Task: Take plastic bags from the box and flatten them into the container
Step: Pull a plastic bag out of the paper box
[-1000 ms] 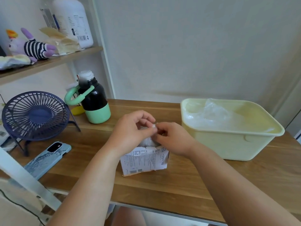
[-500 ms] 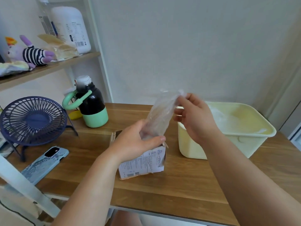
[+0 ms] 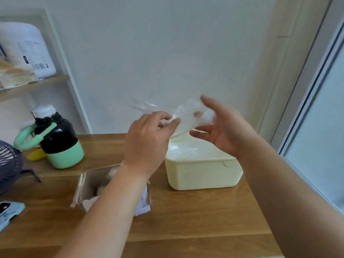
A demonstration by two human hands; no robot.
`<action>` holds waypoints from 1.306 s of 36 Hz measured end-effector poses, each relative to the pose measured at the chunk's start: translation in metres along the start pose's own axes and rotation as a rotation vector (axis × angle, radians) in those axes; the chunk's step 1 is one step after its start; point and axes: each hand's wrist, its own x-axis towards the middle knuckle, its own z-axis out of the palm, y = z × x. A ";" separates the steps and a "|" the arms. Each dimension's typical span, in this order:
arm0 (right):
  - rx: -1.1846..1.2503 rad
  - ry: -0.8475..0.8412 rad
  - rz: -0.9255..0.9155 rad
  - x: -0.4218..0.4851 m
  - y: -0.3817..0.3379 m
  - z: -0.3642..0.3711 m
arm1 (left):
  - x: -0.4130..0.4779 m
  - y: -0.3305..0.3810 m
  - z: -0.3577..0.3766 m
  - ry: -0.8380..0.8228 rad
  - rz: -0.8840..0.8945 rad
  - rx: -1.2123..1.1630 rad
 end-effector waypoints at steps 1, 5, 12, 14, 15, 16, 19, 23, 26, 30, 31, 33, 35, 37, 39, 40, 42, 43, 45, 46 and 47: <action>-0.035 0.060 -0.018 0.003 0.000 -0.002 | 0.001 0.002 0.002 -0.012 0.019 0.011; -0.047 0.280 -0.026 0.012 0.005 -0.023 | 0.000 0.012 0.023 -0.100 0.067 0.035; -0.039 0.337 0.014 0.028 0.018 -0.059 | 0.001 0.013 0.045 -0.499 -0.008 0.026; -0.101 0.355 0.030 0.034 0.020 -0.066 | 0.008 0.016 0.046 -0.685 -0.066 -0.029; -0.127 0.358 0.040 0.036 0.021 -0.070 | 0.012 0.016 0.048 -0.764 -0.085 -0.063; -0.147 0.361 0.055 0.039 0.022 -0.074 | 0.015 0.016 0.050 -0.819 -0.121 -0.107; -0.235 0.386 0.133 0.045 0.026 -0.083 | 0.025 0.019 0.058 -0.793 -0.231 -0.240; -0.534 0.392 0.200 0.048 0.034 -0.089 | 0.029 0.020 0.072 -0.703 -0.172 -0.084; -0.747 0.382 0.192 0.049 0.036 -0.093 | 0.031 0.021 0.080 -0.737 -0.130 -0.023; -1.084 0.322 0.196 0.050 0.033 -0.099 | 0.035 0.026 0.085 -0.758 -0.071 0.058; -1.188 0.295 0.218 0.048 0.031 -0.098 | 0.036 0.027 0.087 -0.797 -0.079 0.062; -1.371 0.247 0.255 0.046 0.028 -0.095 | 0.036 0.027 0.093 -0.932 -0.119 0.077; -1.536 0.226 0.197 0.042 0.026 -0.091 | 0.036 0.025 0.100 -1.076 -0.166 0.099; -1.755 0.203 -0.045 0.041 0.026 -0.088 | 0.035 0.024 0.107 -1.169 -0.199 0.111; -1.826 0.108 -0.234 0.043 0.025 -0.087 | 0.034 0.025 0.111 -1.228 -0.218 0.118; -1.797 0.043 -0.226 0.043 0.024 -0.086 | 0.034 0.026 0.113 -1.239 -0.229 0.119; -1.699 -0.072 -0.052 0.046 0.025 -0.086 | 0.032 0.027 0.112 -1.217 -0.240 0.139; -1.662 -0.119 0.058 0.046 0.027 -0.087 | 0.032 0.027 0.111 -1.180 -0.233 0.160; -1.634 -0.188 0.228 0.047 0.031 -0.091 | 0.032 0.029 0.105 -1.056 -0.203 0.177; -1.608 -0.214 0.279 0.047 0.033 -0.093 | 0.031 0.030 0.102 -0.962 -0.187 0.161; -1.580 -0.237 0.311 0.046 0.034 -0.093 | 0.030 0.031 0.100 -0.846 -0.172 0.124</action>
